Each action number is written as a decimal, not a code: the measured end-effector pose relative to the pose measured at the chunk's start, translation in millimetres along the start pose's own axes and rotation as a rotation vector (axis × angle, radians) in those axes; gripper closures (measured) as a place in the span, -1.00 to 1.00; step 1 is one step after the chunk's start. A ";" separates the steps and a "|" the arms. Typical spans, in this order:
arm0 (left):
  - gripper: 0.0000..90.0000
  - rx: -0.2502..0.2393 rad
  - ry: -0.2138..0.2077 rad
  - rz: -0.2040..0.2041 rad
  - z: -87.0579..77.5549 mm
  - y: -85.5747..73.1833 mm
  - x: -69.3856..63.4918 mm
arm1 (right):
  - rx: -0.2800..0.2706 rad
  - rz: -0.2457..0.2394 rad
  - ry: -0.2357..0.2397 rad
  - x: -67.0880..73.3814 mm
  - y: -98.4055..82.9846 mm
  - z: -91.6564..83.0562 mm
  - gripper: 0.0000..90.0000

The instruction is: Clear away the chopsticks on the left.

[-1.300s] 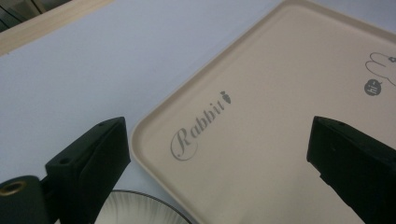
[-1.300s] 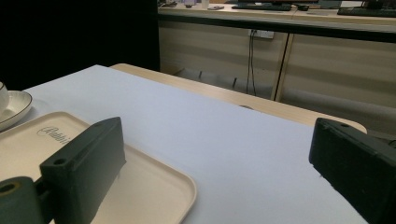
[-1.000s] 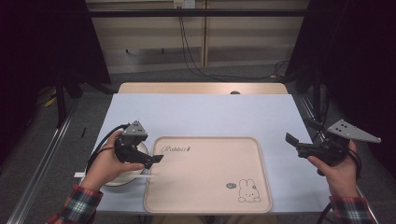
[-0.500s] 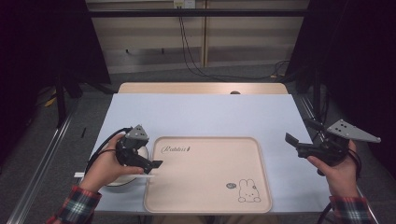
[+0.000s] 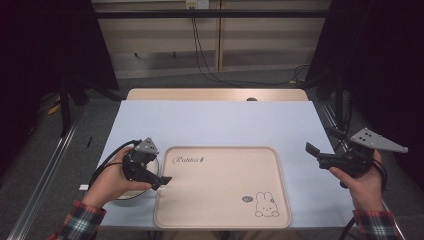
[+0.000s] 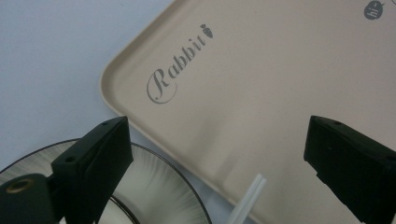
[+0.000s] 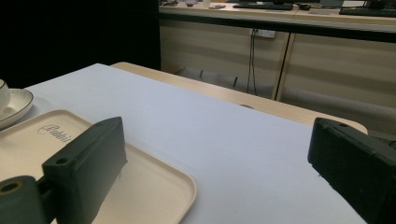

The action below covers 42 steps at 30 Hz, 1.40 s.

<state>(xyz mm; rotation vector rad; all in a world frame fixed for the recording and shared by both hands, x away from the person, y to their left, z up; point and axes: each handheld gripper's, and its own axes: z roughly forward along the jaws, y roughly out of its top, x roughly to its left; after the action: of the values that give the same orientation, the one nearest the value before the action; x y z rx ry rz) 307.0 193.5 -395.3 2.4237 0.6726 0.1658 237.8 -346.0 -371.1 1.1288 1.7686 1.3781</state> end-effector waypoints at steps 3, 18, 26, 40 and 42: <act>-0.77 0.017 -0.014 0.001 -1.2 -2.1 0.4 | -0.002 -0.007 0.002 -0.4 0.0 0.6 -0.92; -0.29 0.064 -0.061 0.109 -6.6 -14.2 -9.0 | 0.000 -0.002 0.001 1.4 1.4 1.3 -0.91; -0.03 0.110 -0.089 0.156 -5.9 -18.8 -13.5 | 0.003 -0.007 0.003 1.3 1.1 1.9 -0.91; 0.42 0.175 -0.107 0.265 -3.3 -23.9 -21.2 | 0.001 -0.004 -0.002 -0.5 1.2 1.0 -0.90; 0.42 0.187 -0.103 0.270 -1.7 -25.2 -22.0 | -0.002 -0.006 -0.005 -1.0 1.4 0.6 -0.90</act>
<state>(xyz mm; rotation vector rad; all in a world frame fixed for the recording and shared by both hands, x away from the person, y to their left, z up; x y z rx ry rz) 276.7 200.6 -407.9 2.6758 0.3256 0.0892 239.2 -346.5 -370.0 1.1249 1.7654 1.3717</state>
